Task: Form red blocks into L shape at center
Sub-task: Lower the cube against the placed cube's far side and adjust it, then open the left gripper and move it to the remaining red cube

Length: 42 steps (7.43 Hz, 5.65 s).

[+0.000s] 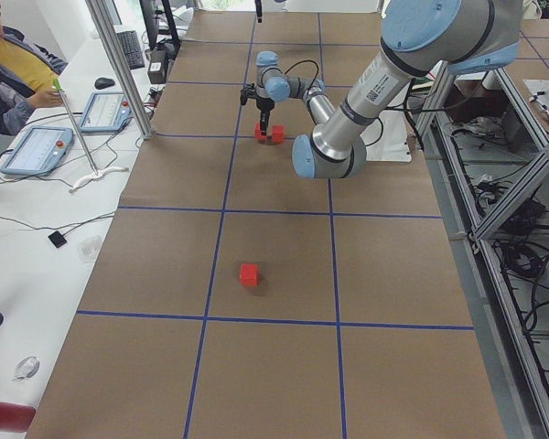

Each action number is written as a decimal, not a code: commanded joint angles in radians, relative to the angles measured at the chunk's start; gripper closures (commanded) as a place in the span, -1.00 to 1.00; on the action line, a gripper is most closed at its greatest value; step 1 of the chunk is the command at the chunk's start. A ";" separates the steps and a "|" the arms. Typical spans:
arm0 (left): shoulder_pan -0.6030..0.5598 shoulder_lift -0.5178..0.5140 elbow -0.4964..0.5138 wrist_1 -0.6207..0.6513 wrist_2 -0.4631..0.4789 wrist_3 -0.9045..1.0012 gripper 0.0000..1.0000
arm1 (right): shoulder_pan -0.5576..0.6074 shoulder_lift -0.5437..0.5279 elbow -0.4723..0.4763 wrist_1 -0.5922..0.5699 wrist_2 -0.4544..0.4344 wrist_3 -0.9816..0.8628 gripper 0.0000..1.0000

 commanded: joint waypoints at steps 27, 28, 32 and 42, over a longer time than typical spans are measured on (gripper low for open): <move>0.017 0.022 -0.021 -0.017 -0.048 -0.086 0.04 | 0.000 0.002 0.000 -0.001 -0.002 0.000 -1.00; 0.017 0.022 -0.021 -0.017 -0.048 -0.084 -0.02 | 0.000 0.002 0.000 0.001 -0.002 0.000 -1.00; 0.017 0.024 -0.021 -0.017 -0.047 -0.083 -0.25 | 0.000 0.002 0.000 0.001 0.000 0.000 -1.00; -0.064 0.294 -0.362 0.009 -0.121 0.128 -1.00 | 0.000 0.000 0.000 0.001 0.000 0.000 -1.00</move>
